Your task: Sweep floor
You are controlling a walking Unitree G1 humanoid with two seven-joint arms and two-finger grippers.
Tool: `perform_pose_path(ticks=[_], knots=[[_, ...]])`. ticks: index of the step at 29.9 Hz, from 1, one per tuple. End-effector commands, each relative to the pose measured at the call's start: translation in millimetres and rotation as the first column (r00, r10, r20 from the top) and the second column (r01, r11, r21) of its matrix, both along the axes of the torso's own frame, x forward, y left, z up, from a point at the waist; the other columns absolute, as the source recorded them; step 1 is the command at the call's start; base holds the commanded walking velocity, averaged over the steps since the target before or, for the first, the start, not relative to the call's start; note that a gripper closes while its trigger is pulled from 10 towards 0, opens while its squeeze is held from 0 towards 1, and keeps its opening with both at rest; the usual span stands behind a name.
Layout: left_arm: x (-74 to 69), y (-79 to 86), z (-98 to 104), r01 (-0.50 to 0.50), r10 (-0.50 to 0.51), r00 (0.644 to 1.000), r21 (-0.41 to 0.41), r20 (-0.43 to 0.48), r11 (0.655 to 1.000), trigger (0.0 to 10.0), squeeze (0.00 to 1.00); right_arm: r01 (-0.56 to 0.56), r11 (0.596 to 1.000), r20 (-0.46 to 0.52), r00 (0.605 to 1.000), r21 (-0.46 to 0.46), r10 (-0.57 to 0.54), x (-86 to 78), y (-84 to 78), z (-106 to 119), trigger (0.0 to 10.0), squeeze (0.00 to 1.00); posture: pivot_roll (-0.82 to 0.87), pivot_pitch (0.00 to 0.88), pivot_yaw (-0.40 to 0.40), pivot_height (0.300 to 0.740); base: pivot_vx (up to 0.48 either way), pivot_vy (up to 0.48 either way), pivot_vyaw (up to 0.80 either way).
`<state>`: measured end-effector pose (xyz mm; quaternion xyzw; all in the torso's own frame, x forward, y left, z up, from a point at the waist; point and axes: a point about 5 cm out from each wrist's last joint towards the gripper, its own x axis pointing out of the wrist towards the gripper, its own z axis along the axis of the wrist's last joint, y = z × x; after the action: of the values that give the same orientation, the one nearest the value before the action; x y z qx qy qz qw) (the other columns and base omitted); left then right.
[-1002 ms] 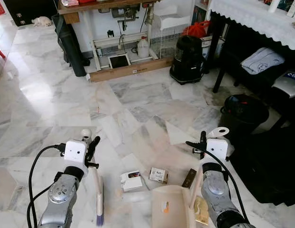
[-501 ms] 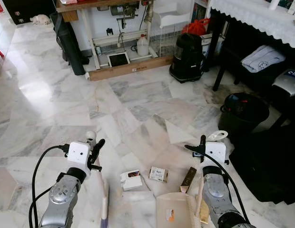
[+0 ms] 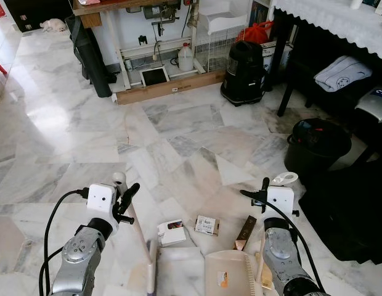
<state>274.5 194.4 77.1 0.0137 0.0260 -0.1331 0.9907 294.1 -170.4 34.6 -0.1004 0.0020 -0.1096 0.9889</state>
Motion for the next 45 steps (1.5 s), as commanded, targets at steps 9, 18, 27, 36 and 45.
perform_pose_path(ticks=[9, 18, 27, 36, 45], knots=[[-1.7, -2.8, 8.7, 0.173, -0.186, 0.979, -0.152, -0.079, 0.973, 10.0, 0.00, -0.001, 0.999, -0.028, 1.000, -0.033, 0.000, -3.0, -0.5, -5.2, 10.0, 0.00, 0.20, 0.084, 0.074, 0.740, 0.000, 0.000, 0.00], [-7.8, -10.2, 23.7, 0.316, -0.346, 0.934, -0.243, -0.093, 0.917, 10.0, 0.00, 0.005, 0.999, -0.035, 0.999, -0.041, -0.006, -1.8, -0.8, -5.0, 10.0, 0.00, 0.21, 0.082, 0.071, 0.740, 0.000, 0.000, 0.00], [-2.7, -5.9, 43.6, 0.297, -0.313, 0.949, -0.228, -0.035, 0.927, 10.0, 0.00, 0.006, 0.999, -0.038, 0.999, -0.041, -0.007, -1.3, 0.4, -5.2, 10.0, 0.00, 0.21, 0.075, 0.070, 0.740, 0.000, 0.000, 0.00], [5.3, 2.7, 78.4, 0.229, -0.210, 0.972, -0.226, 0.104, 0.947, 10.0, 0.00, 0.009, 0.999, -0.040, 0.999, -0.041, -0.011, -1.2, 0.5, -5.4, 10.0, 0.00, 0.21, 0.067, 0.071, 0.740, 0.000, 0.000, 0.00], [9.7, 12.3, 105.1, 0.205, -0.158, 0.969, -0.264, 0.187, 0.942, 10.0, 0.00, 0.009, 0.999, -0.042, 0.999, -0.042, -0.011, -1.4, -0.3, -5.6, 10.0, 0.00, 0.21, 0.058, 0.070, 0.740, 0.000, 0.000, 0.00]])
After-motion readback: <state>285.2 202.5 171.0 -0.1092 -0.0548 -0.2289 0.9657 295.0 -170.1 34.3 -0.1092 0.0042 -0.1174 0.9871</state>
